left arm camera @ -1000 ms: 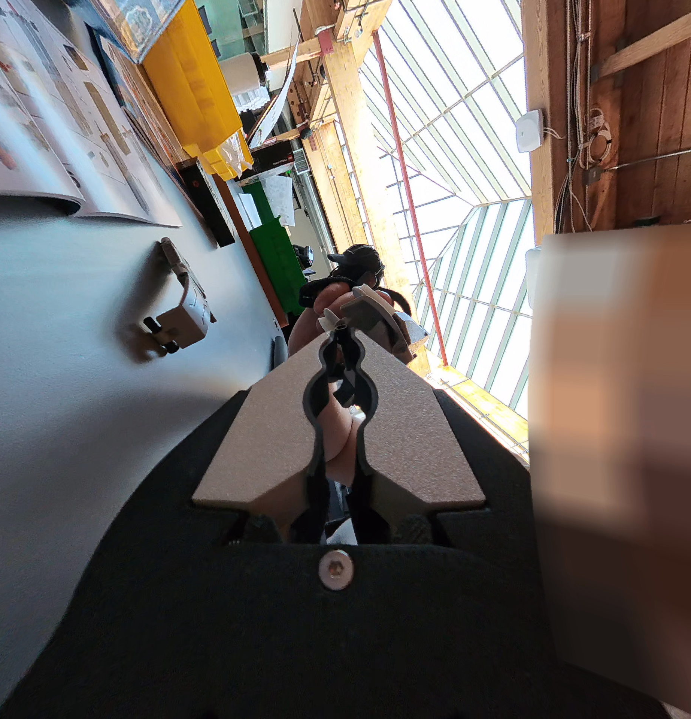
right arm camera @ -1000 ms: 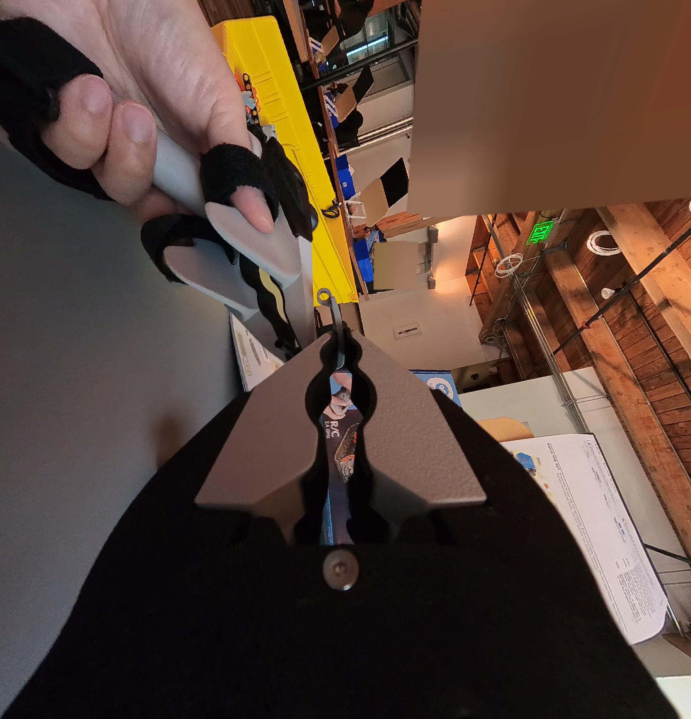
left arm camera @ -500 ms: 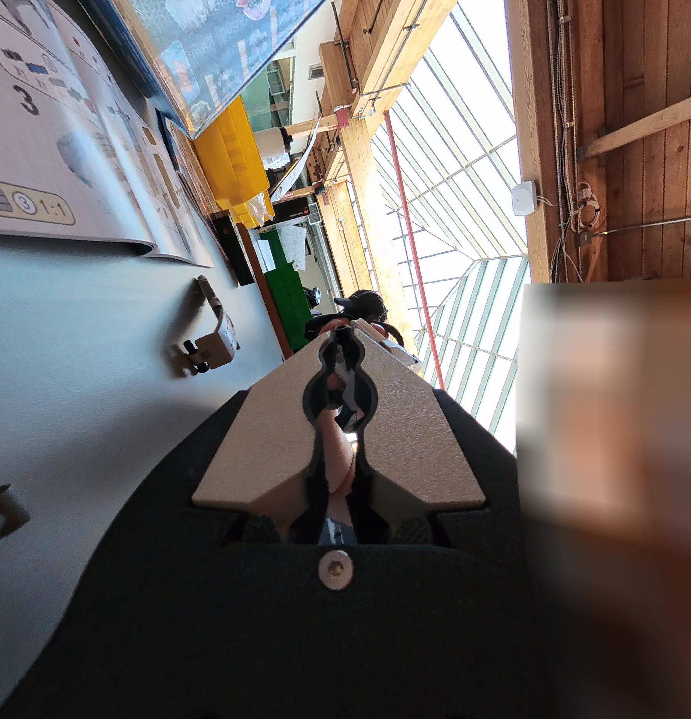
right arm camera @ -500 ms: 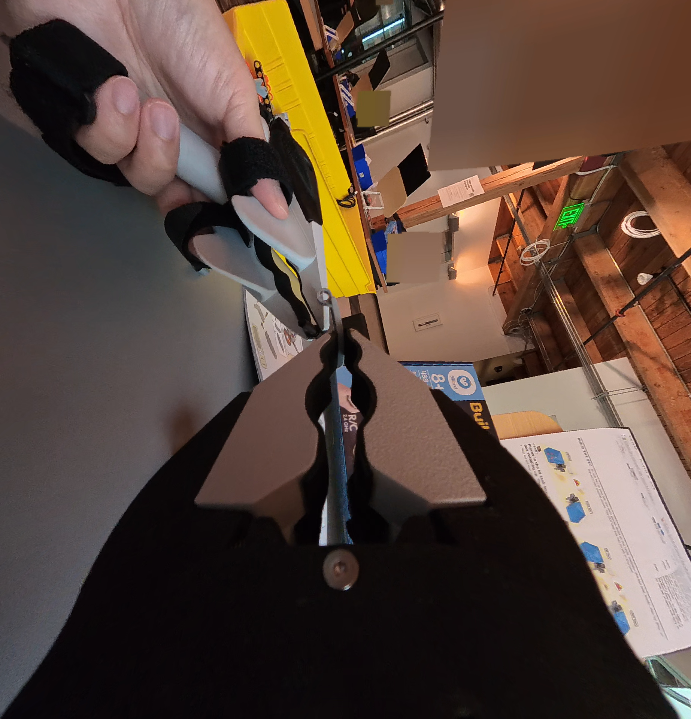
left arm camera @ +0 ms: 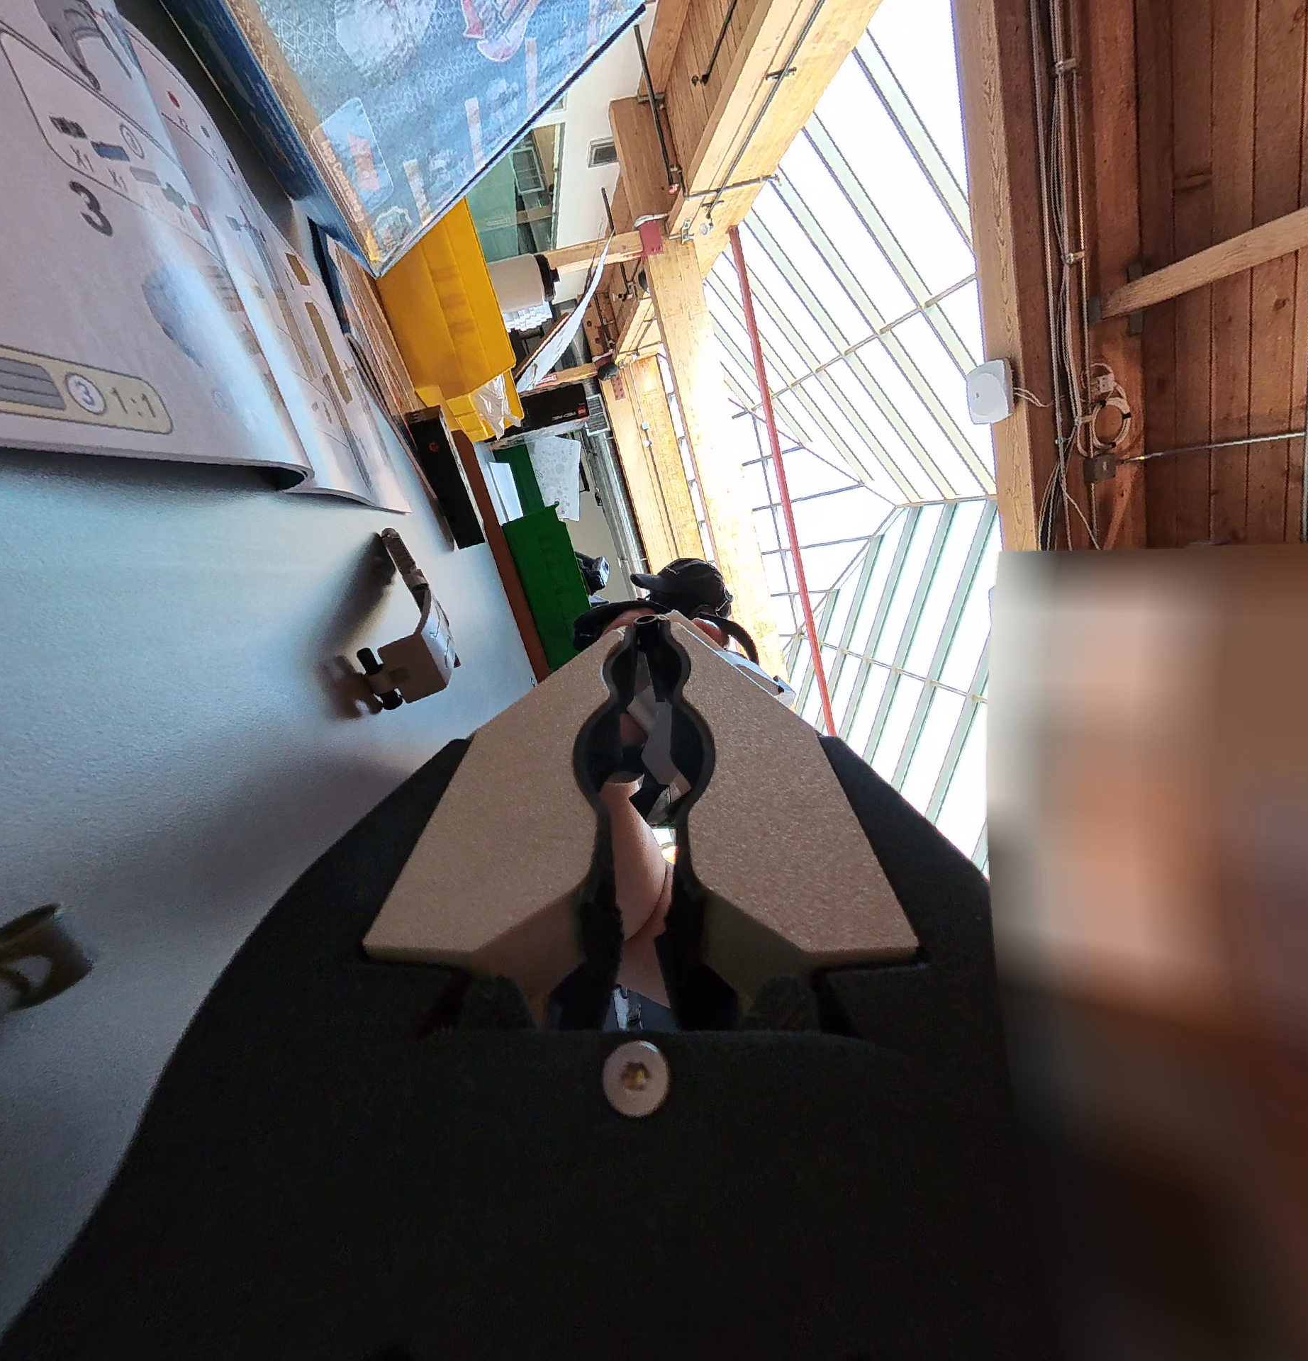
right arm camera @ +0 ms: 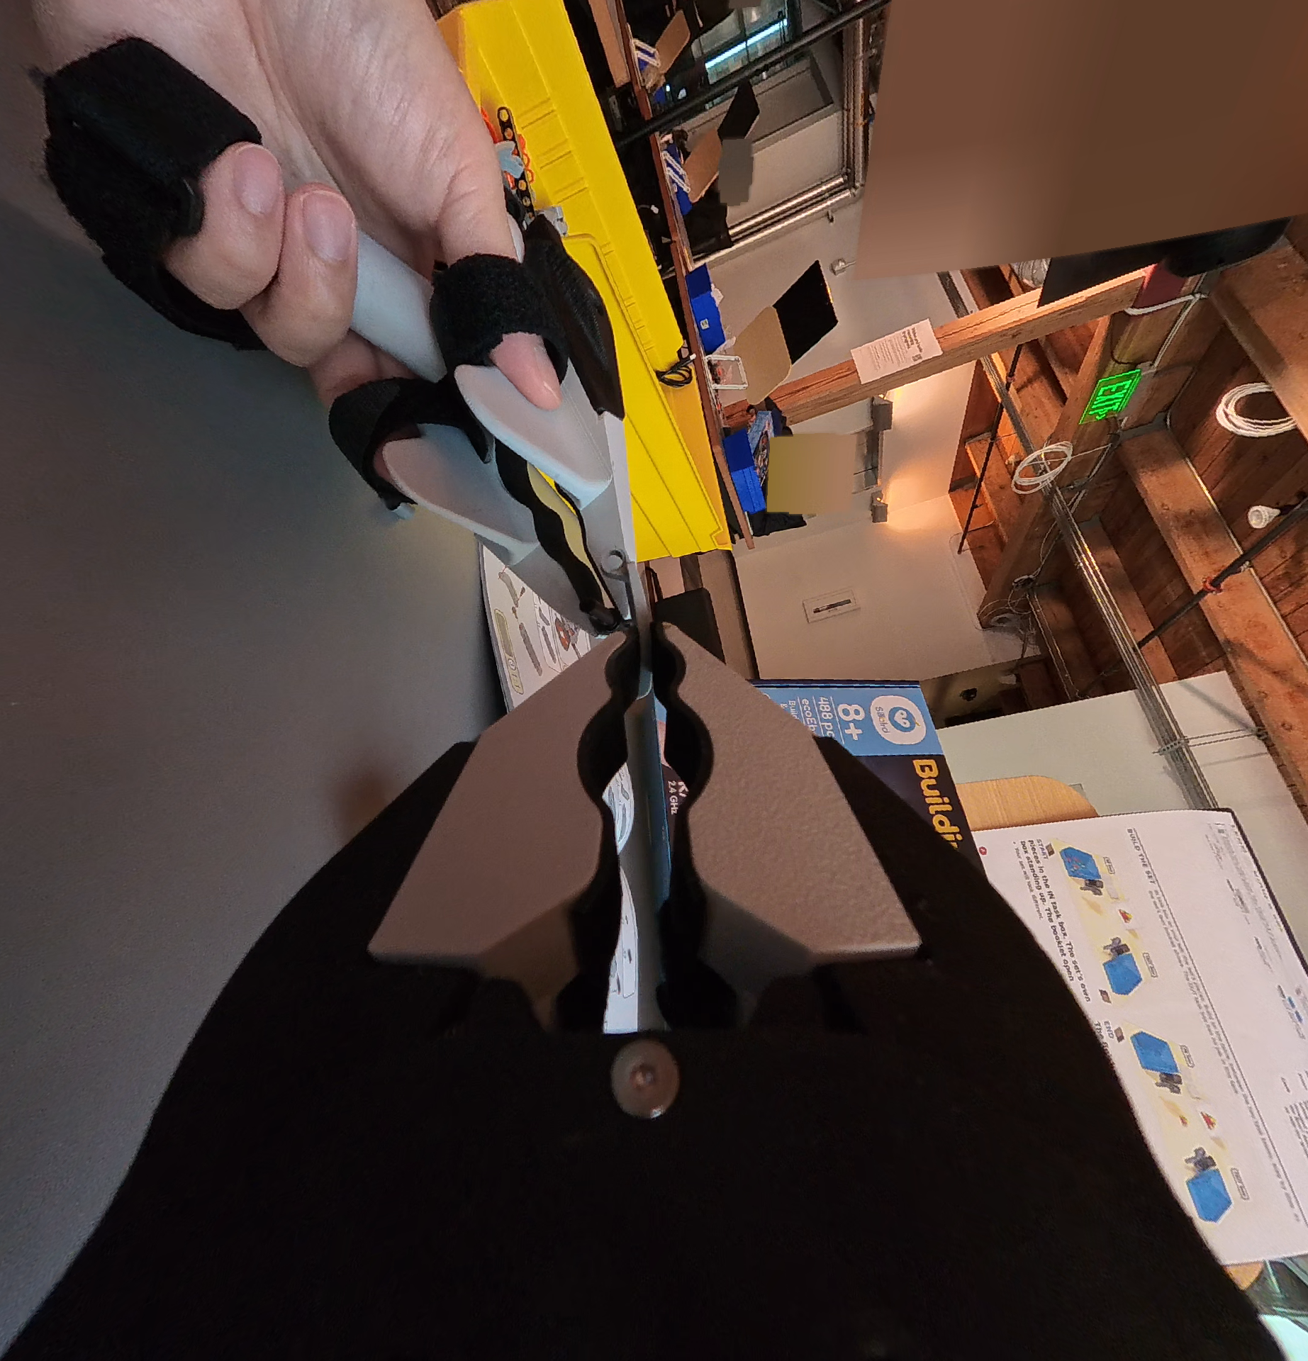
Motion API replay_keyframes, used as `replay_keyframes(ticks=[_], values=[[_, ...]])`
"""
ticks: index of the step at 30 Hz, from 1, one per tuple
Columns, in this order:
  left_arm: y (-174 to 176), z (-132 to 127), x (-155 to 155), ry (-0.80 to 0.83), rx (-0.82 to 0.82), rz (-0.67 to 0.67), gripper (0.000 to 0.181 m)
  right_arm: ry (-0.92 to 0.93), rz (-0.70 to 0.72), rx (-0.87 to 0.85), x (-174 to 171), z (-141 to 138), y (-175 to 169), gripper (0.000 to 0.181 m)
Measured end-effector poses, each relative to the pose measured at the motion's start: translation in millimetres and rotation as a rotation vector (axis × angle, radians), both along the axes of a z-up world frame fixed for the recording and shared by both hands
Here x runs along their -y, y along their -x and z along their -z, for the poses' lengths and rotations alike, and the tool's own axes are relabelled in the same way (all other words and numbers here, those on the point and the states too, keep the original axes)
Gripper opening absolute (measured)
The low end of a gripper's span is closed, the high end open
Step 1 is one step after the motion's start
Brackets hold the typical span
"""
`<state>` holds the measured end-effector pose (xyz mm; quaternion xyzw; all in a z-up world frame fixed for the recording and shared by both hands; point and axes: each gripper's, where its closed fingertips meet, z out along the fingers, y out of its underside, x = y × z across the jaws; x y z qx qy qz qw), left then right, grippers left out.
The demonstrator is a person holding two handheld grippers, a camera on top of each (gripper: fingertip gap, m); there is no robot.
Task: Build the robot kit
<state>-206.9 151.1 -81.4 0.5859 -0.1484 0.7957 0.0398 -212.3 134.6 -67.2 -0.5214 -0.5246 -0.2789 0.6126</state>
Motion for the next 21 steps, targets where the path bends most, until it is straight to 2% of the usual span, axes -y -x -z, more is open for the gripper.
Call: replay_keyframes(ticks=[21], values=[[1.9,-0.7,-8.8,0.052,0.008,-0.023,0.002,0.049,0.014,-0.025,-5.1,11.5,-5.5,0.001]])
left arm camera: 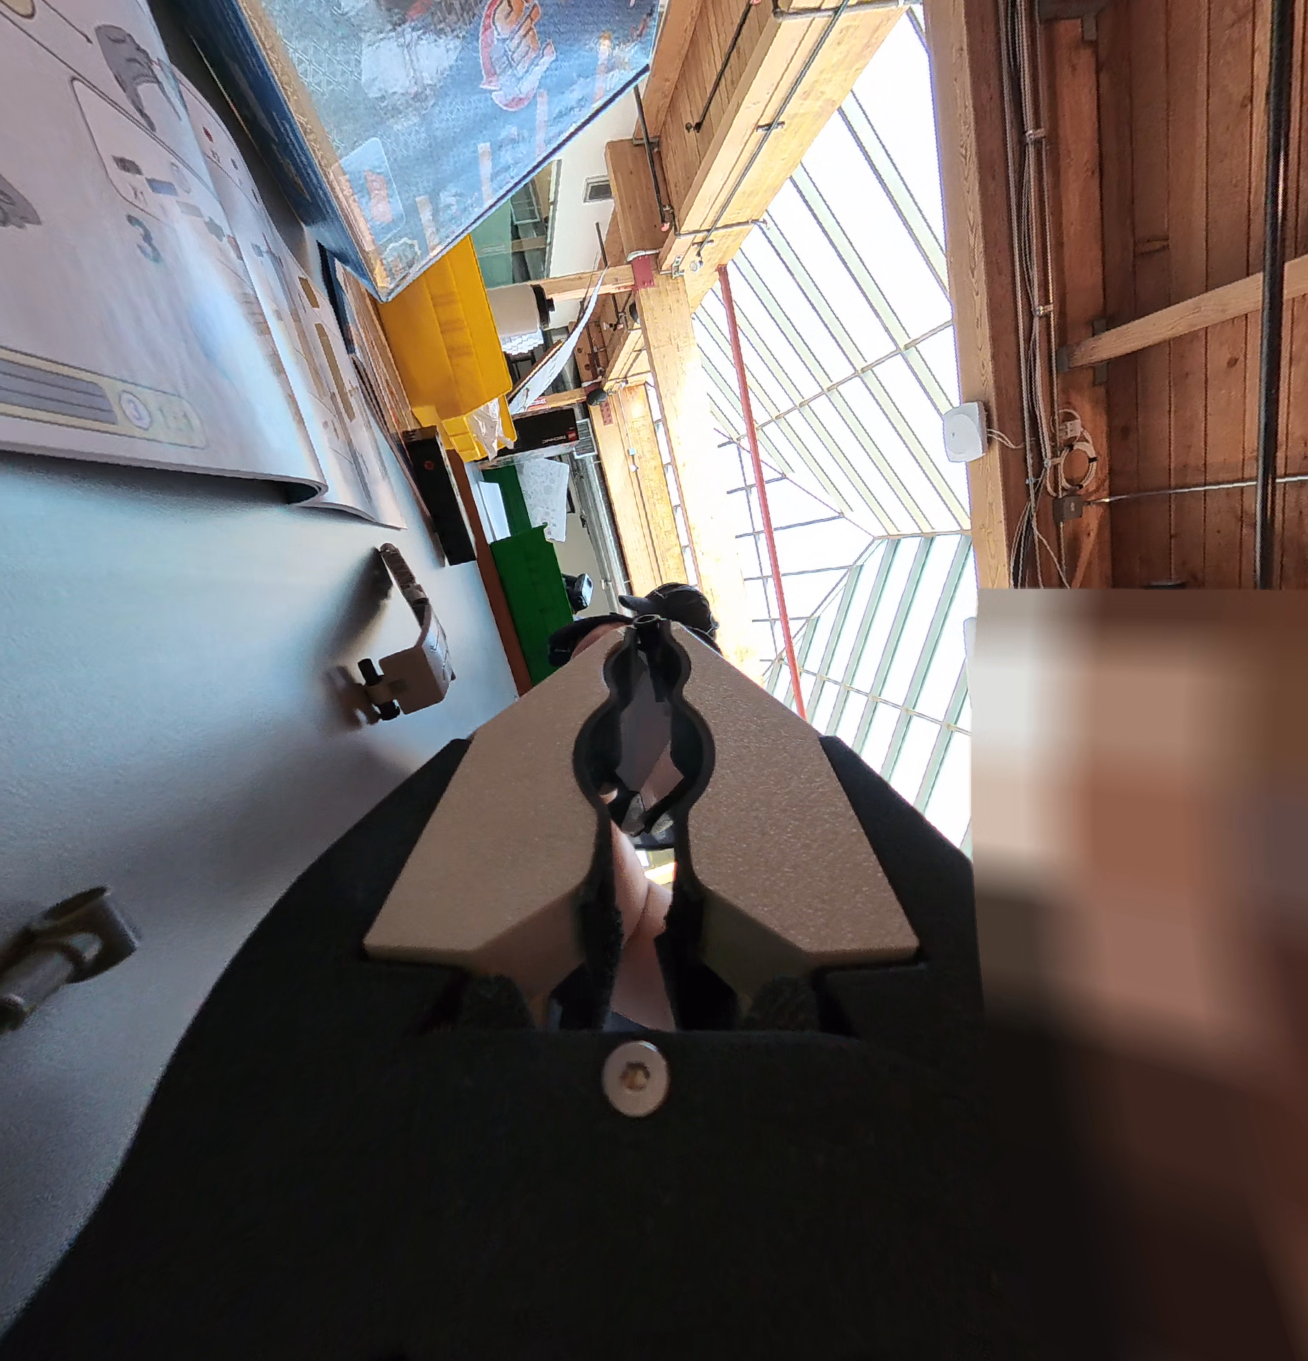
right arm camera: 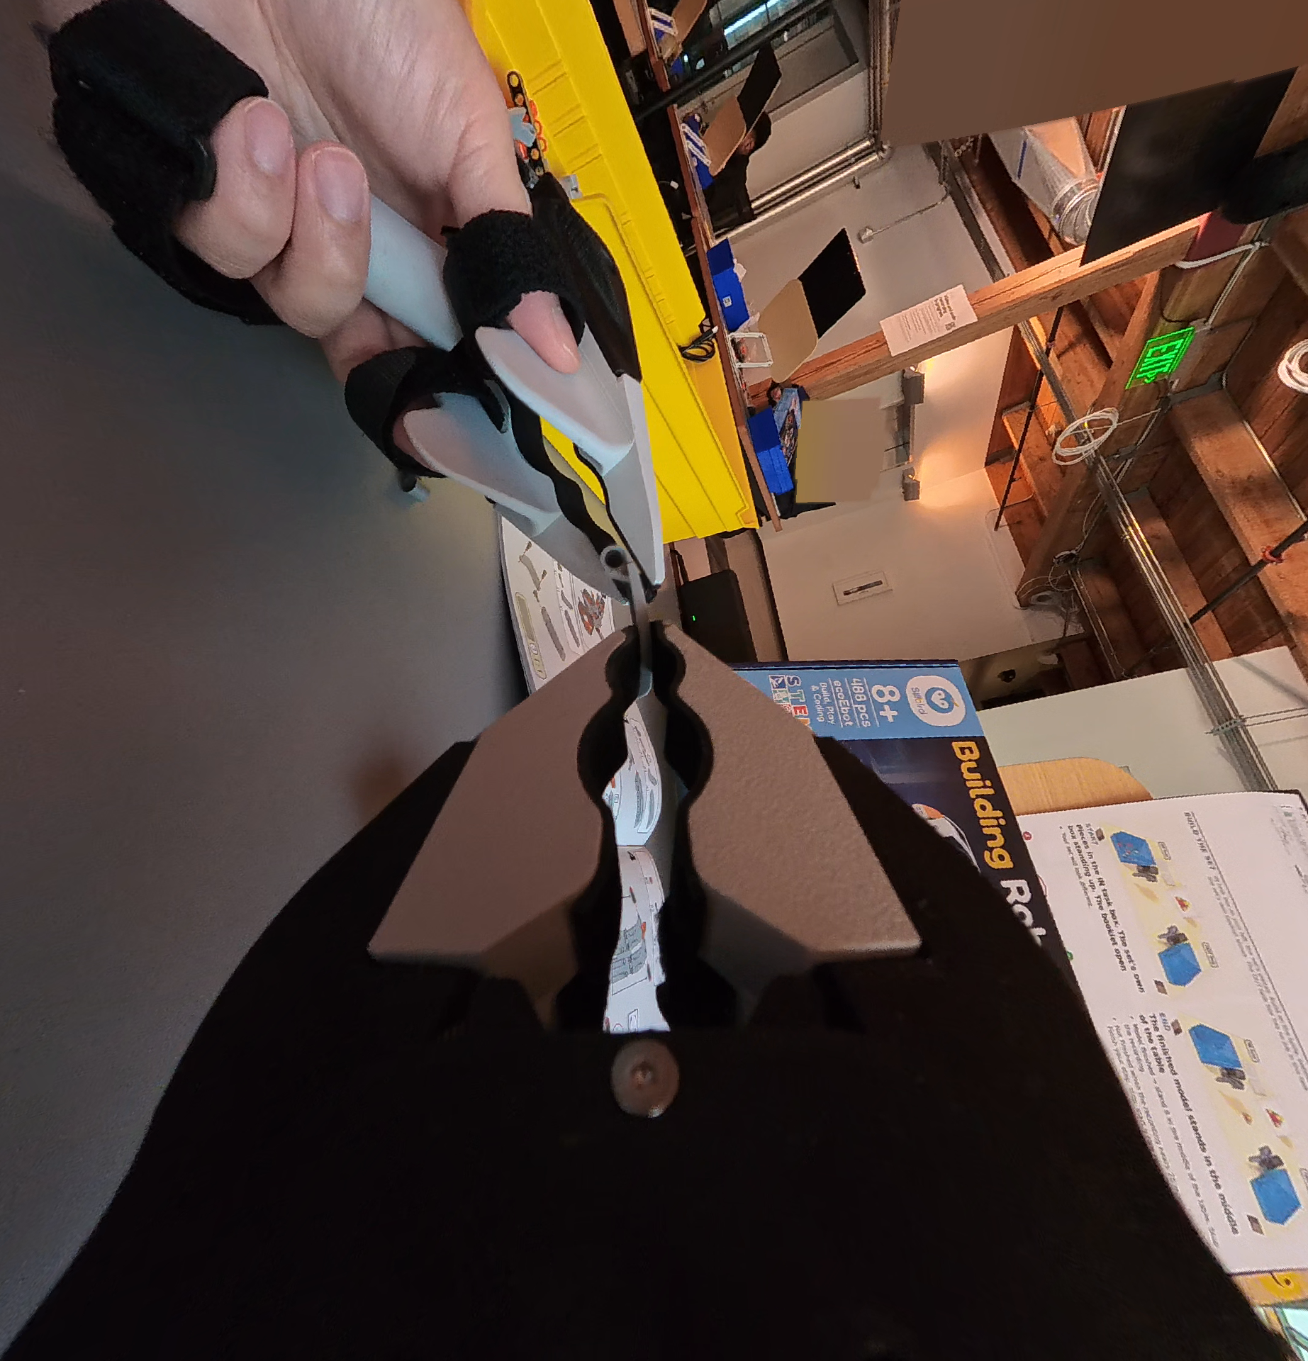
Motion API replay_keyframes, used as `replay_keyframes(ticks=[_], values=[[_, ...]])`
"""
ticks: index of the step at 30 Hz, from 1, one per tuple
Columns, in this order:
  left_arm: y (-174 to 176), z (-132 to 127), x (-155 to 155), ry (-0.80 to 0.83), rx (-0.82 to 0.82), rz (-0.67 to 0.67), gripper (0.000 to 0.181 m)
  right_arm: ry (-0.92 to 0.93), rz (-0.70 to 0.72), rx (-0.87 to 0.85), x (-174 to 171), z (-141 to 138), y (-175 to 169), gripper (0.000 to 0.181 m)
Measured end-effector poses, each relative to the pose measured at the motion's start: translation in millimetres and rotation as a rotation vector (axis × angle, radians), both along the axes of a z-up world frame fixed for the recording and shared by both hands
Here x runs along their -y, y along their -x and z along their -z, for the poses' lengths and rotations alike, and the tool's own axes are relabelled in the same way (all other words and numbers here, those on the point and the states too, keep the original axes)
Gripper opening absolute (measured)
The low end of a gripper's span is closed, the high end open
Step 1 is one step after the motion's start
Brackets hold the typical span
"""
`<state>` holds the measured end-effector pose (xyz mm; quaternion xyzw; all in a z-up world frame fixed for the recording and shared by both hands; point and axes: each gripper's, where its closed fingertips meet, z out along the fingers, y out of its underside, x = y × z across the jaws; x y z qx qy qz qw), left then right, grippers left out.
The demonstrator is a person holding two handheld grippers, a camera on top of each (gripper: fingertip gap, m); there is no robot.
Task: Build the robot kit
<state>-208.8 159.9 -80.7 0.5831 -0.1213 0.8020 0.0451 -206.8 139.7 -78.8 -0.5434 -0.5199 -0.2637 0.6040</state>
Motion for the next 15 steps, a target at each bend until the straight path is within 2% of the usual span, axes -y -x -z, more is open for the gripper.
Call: replay_keyframes(ticks=[15], values=[[-0.6,4.8,-5.0,0.071,-0.006,-0.014,0.002,-0.014,0.038,0.068,-3.5,4.7,0.3,0.001]])
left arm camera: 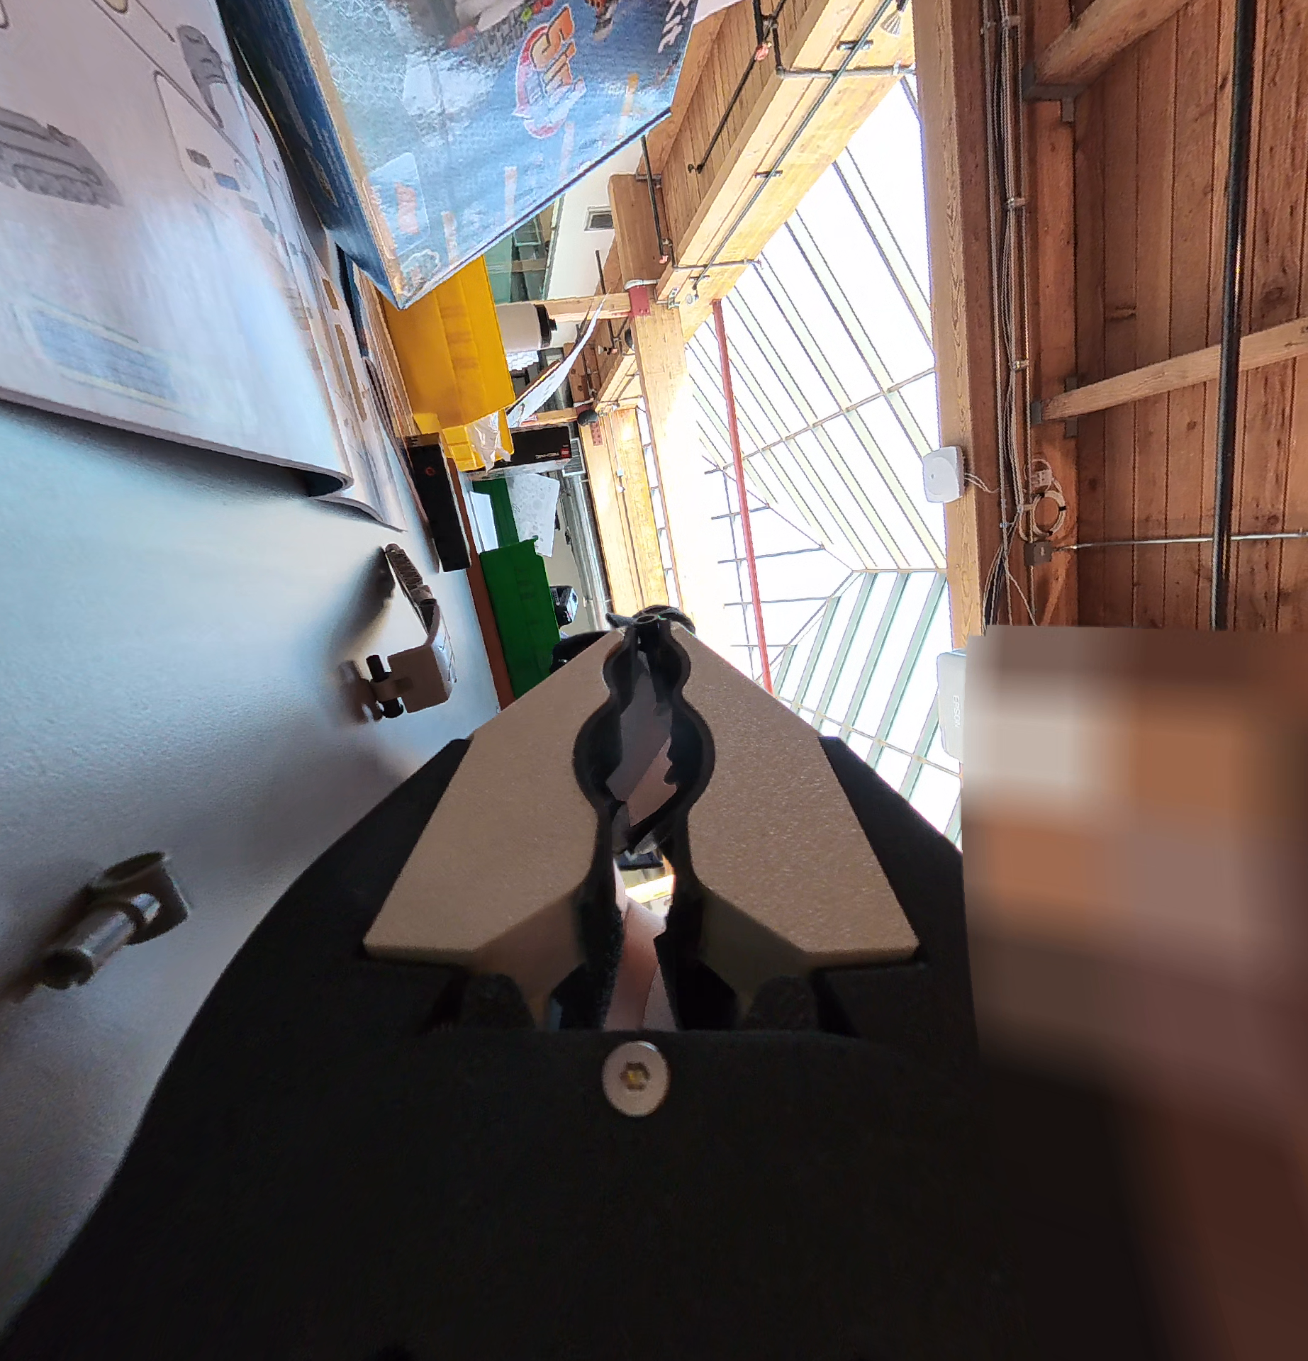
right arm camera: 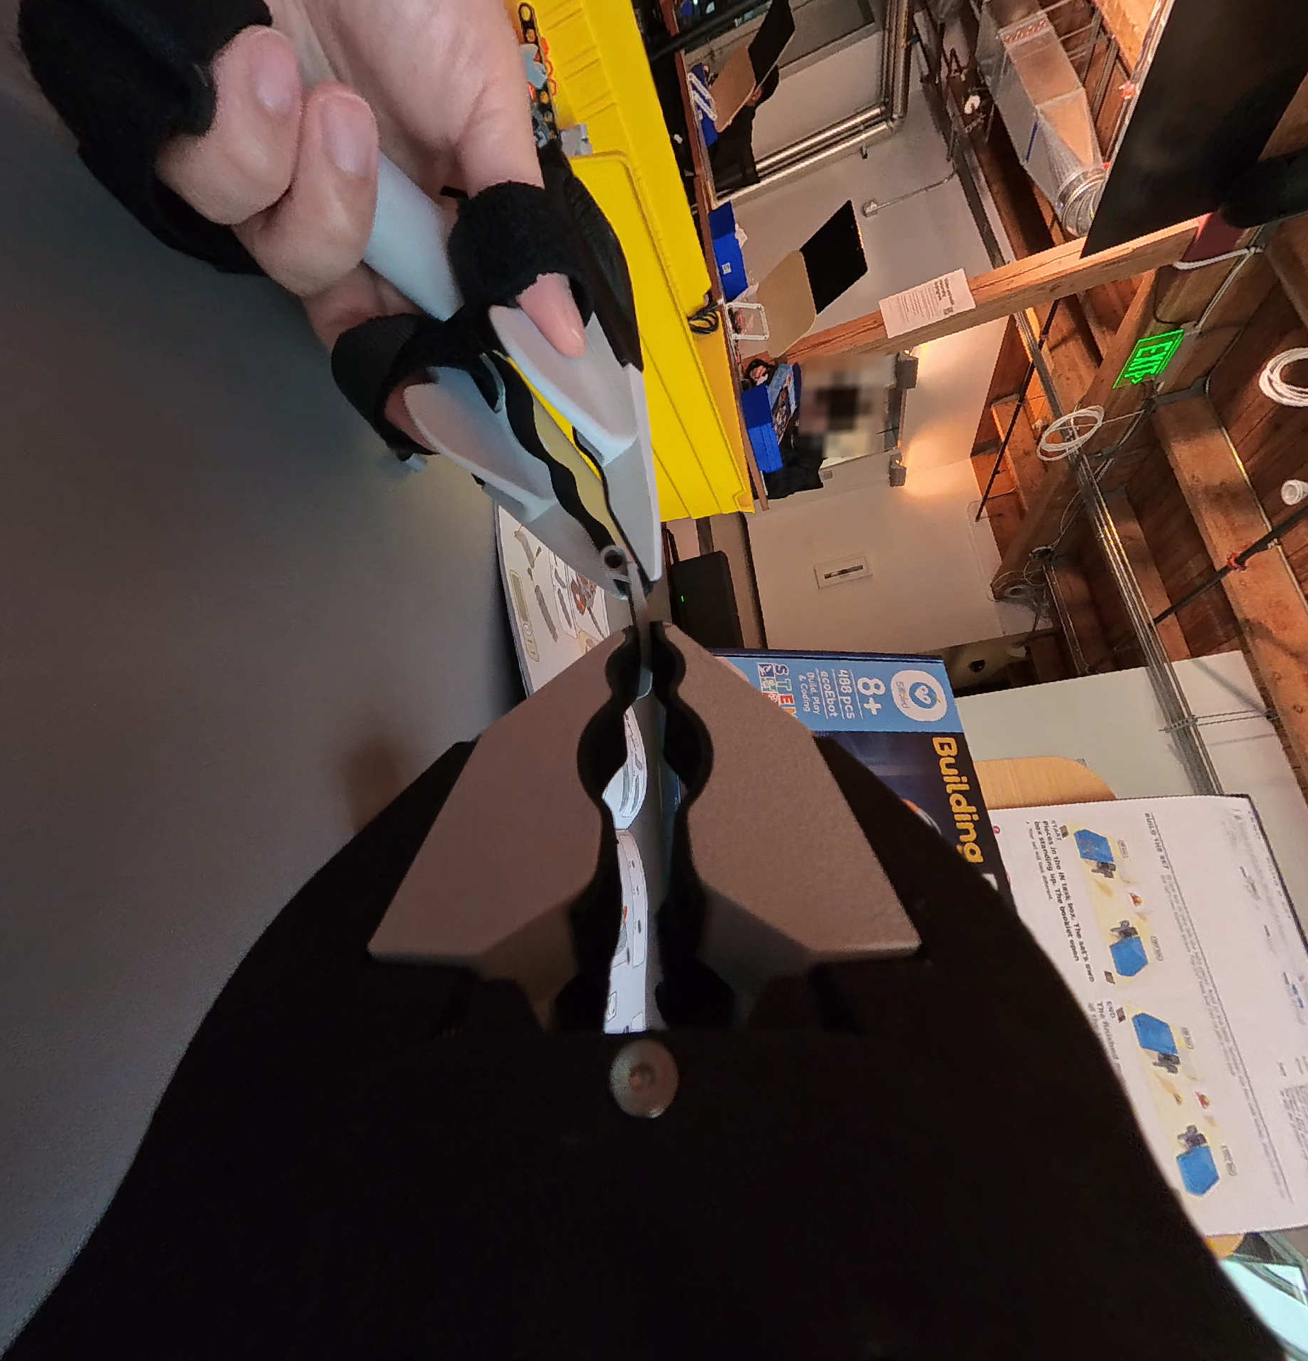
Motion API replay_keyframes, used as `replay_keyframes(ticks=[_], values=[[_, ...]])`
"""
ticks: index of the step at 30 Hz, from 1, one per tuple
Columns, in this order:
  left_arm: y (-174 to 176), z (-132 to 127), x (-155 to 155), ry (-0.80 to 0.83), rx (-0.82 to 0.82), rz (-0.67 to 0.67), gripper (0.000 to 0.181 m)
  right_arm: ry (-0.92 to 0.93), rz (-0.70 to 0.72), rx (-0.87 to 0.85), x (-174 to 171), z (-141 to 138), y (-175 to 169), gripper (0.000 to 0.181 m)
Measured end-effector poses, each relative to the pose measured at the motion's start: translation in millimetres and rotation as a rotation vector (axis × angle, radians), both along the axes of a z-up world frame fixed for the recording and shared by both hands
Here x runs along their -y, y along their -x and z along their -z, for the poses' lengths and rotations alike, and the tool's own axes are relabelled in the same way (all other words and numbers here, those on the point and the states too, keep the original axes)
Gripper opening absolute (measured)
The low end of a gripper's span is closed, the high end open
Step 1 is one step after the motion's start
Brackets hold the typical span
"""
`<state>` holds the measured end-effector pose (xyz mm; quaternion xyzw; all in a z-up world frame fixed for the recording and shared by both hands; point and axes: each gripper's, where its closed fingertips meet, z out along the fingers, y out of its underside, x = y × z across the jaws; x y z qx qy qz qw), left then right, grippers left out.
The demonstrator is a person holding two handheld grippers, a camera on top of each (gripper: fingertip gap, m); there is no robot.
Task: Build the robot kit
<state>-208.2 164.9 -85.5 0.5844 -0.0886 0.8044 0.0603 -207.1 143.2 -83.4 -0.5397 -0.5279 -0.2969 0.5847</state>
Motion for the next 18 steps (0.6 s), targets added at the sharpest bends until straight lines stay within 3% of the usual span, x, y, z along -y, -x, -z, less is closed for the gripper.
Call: replay_keyframes(ticks=[18], values=[[0.6,4.6,-4.1,0.069,-0.007,-0.032,0.003,-0.031,0.076,0.062,-9.3,1.8,0.0,0.001]])
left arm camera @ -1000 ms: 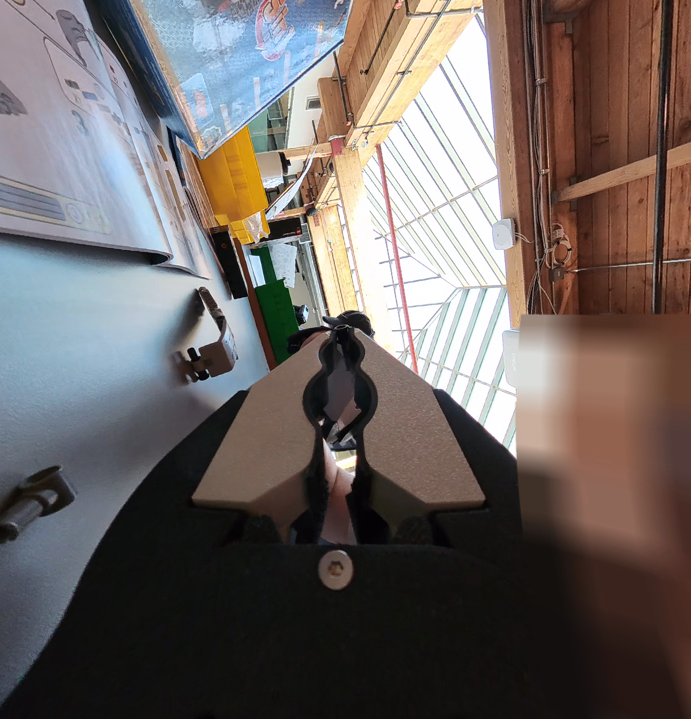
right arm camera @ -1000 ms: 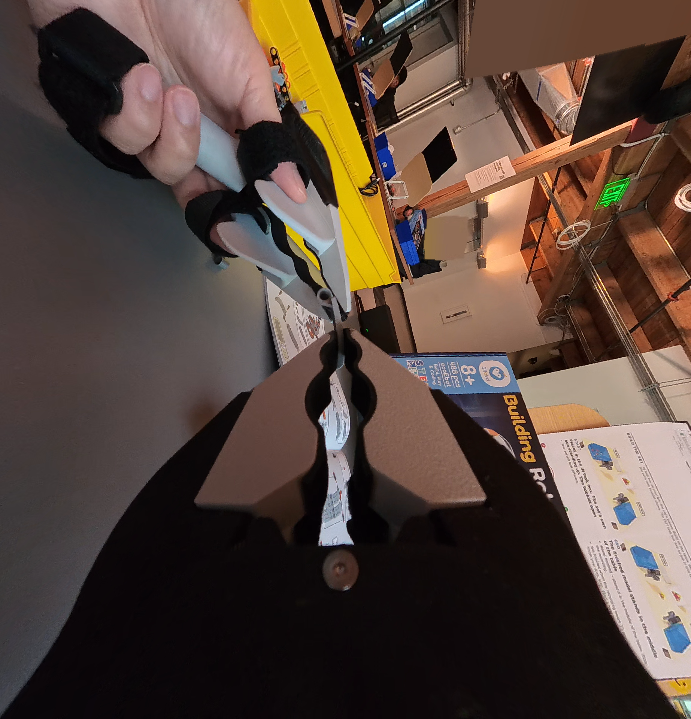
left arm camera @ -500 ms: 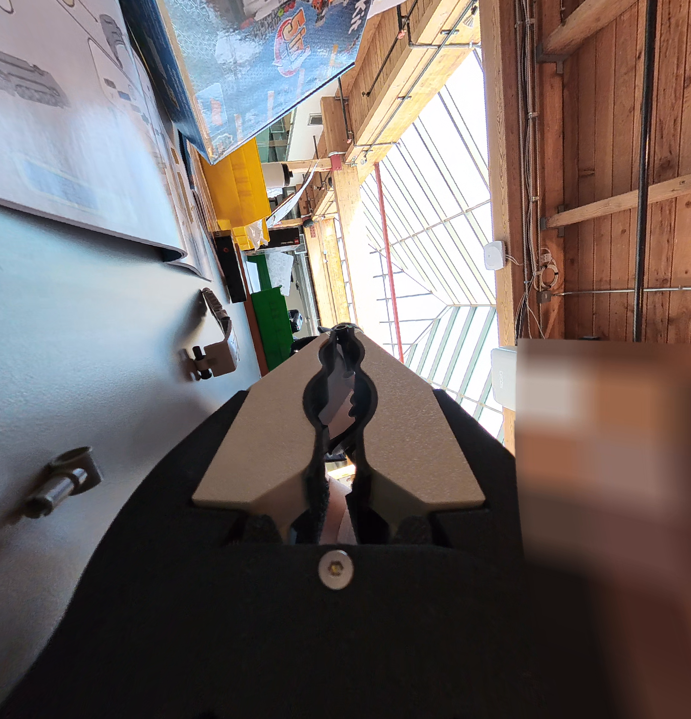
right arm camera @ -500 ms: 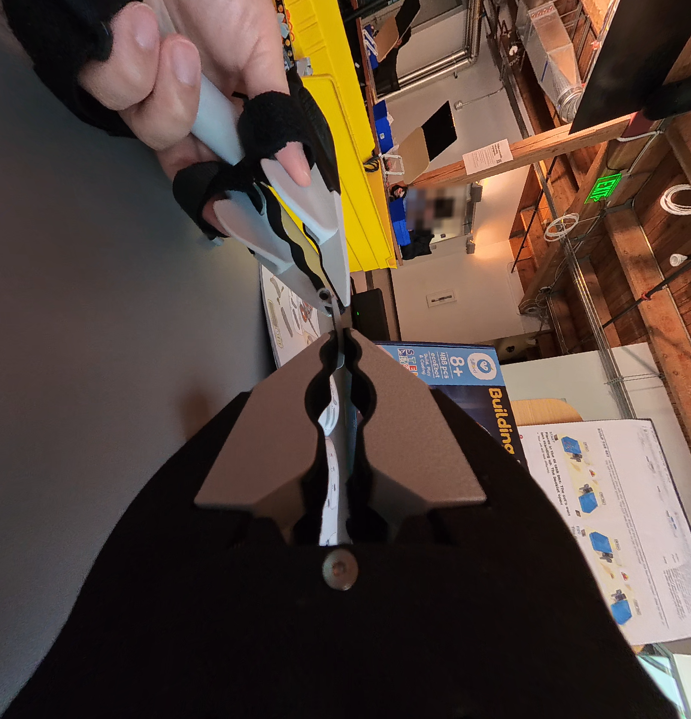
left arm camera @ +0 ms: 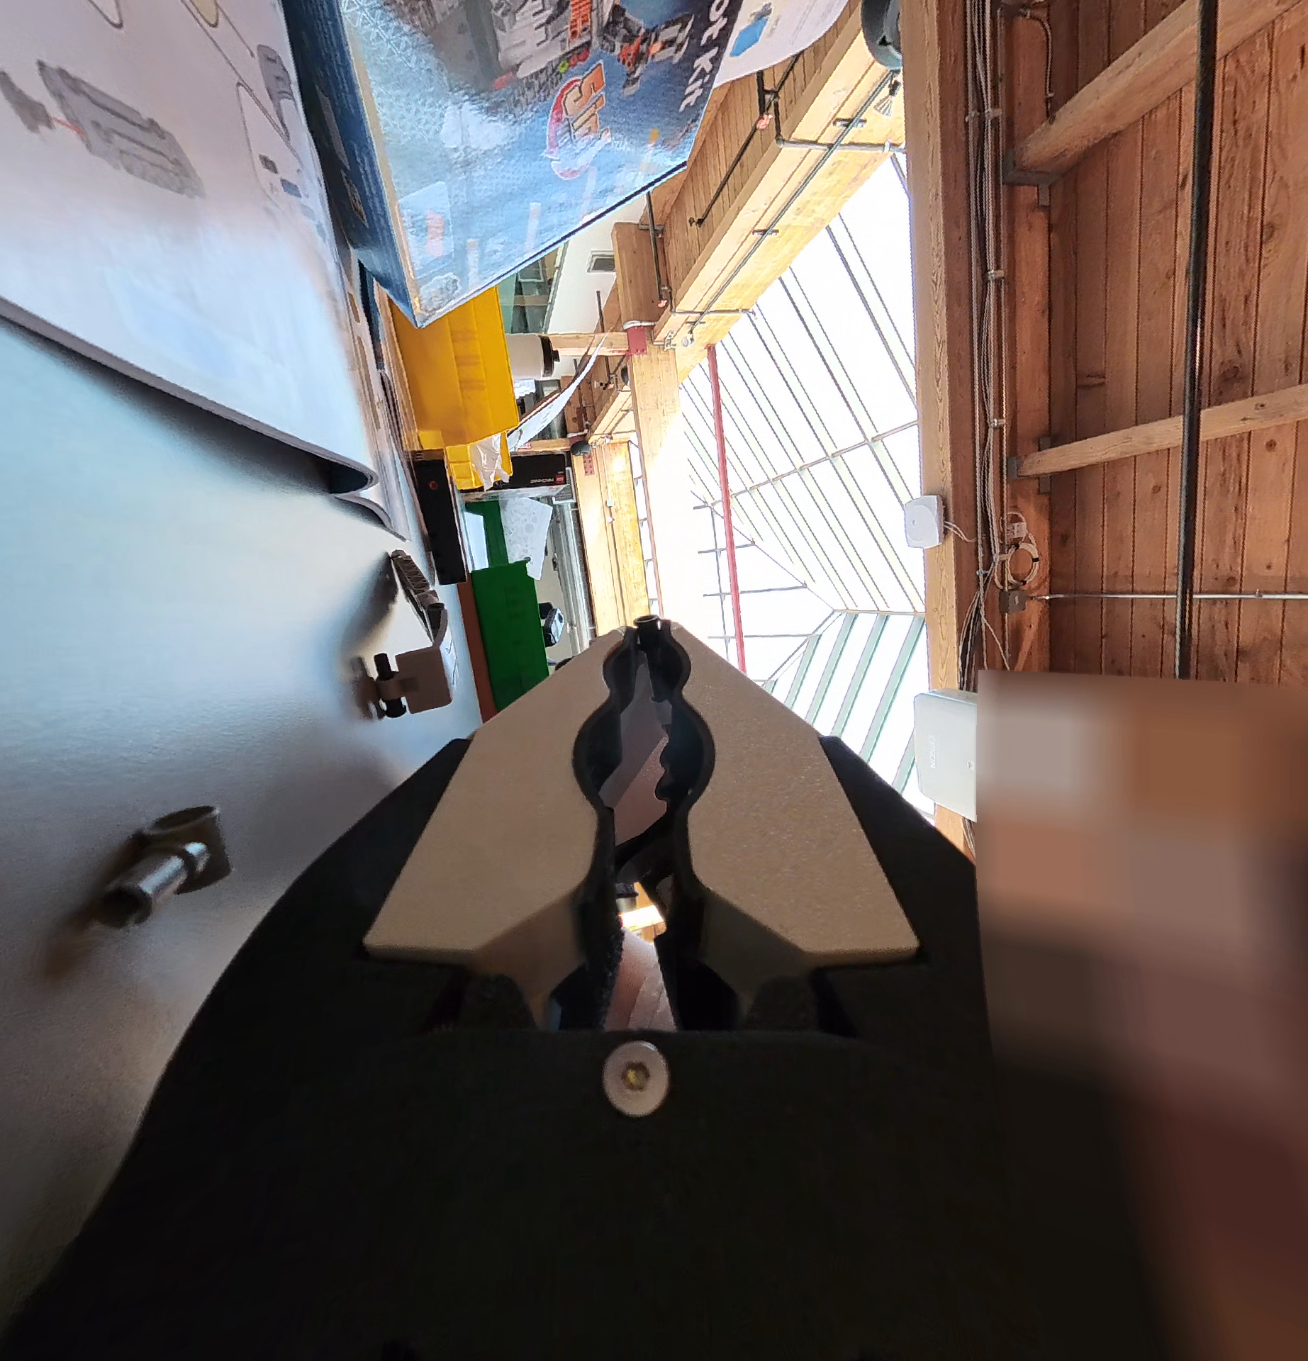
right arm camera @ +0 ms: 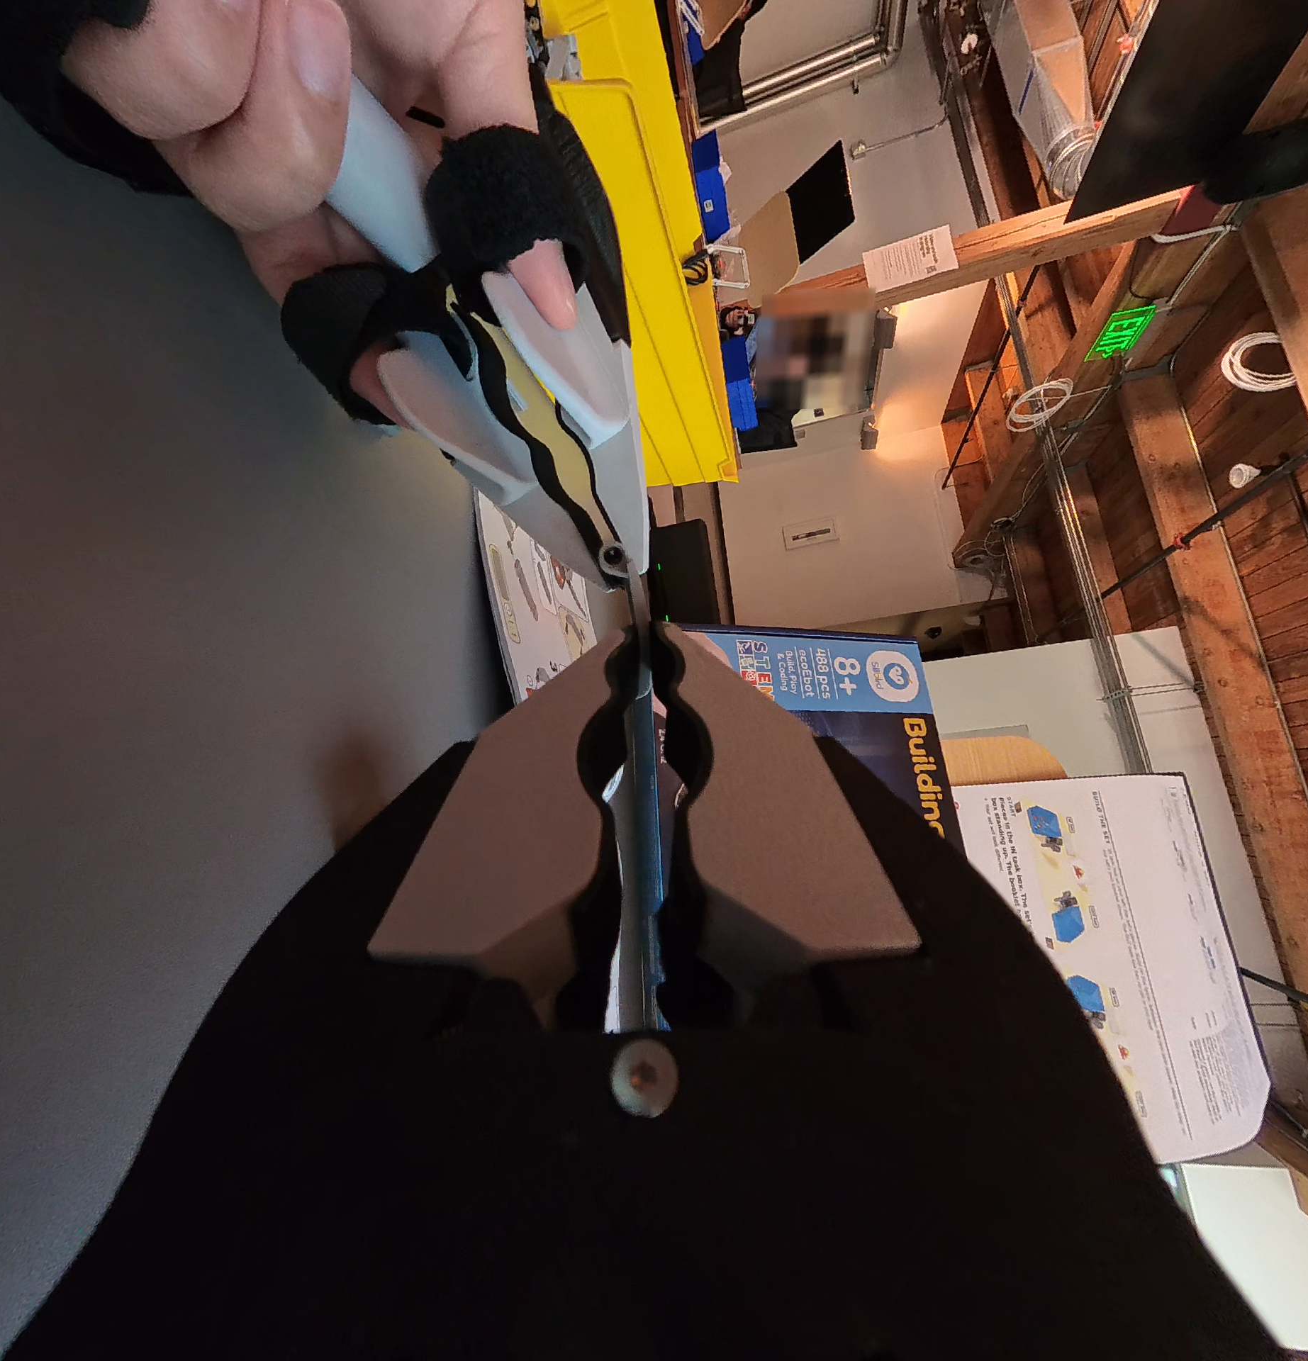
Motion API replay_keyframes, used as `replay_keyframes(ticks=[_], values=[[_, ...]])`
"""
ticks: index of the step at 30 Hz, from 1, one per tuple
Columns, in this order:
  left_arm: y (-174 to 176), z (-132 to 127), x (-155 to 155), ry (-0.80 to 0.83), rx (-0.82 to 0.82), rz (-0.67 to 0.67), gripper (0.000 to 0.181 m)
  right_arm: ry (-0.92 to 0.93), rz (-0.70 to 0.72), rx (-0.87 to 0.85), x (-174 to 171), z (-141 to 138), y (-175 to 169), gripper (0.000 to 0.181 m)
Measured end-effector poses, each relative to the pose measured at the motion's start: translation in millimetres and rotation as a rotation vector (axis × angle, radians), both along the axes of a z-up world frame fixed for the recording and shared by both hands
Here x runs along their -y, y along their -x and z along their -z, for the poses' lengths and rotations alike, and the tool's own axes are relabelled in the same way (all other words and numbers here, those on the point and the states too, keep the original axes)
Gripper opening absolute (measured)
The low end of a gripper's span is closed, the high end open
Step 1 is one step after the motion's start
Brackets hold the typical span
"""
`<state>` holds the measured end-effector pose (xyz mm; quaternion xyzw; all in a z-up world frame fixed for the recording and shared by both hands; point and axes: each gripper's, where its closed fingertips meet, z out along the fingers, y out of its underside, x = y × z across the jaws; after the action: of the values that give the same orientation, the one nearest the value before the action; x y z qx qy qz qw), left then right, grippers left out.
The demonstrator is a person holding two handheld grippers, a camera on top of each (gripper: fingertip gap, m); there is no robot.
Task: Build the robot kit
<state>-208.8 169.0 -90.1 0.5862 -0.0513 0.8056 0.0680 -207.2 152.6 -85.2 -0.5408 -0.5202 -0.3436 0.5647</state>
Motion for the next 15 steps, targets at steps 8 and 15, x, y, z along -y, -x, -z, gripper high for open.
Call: replay_keyframes(ticks=[8,15], values=[[0.5,-0.5,-0.6,0.016,0.004,-0.010,0.003,0.013,0.046,-0.018,-4.8,0.7,-5.4,0.001],[-0.9,1.4,-4.0,0.022,-0.012,-0.034,0.002,0.026,0.097,-0.004,-11.0,4.1,-8.9,0.001]])
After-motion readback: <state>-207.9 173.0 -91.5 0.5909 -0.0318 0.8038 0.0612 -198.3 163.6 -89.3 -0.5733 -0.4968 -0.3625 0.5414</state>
